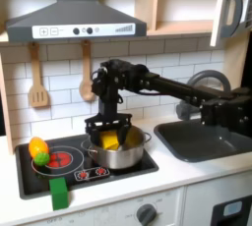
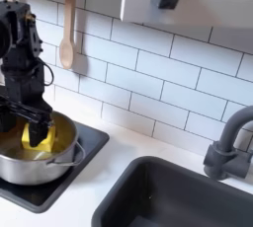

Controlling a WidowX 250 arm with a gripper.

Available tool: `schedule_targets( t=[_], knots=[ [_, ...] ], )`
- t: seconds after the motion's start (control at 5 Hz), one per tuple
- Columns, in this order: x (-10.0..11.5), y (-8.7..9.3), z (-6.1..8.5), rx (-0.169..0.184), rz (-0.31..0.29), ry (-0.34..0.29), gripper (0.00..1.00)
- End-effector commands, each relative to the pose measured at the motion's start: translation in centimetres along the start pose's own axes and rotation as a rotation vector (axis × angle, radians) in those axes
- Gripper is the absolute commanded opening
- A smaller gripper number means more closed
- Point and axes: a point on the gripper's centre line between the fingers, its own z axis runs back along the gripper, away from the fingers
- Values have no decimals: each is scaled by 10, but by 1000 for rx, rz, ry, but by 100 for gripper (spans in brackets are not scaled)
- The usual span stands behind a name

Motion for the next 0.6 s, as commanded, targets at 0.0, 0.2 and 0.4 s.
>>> schedule_targets(
  t=[0.0, 0.2, 0.4],
  knots=[
    [-3, 21, 1, 9, 34, 4, 100],
    [-3, 28, 2, 16, 34, -1, 100],
    [-5, 38, 4, 25, 44, 0, 100]
  ],
)
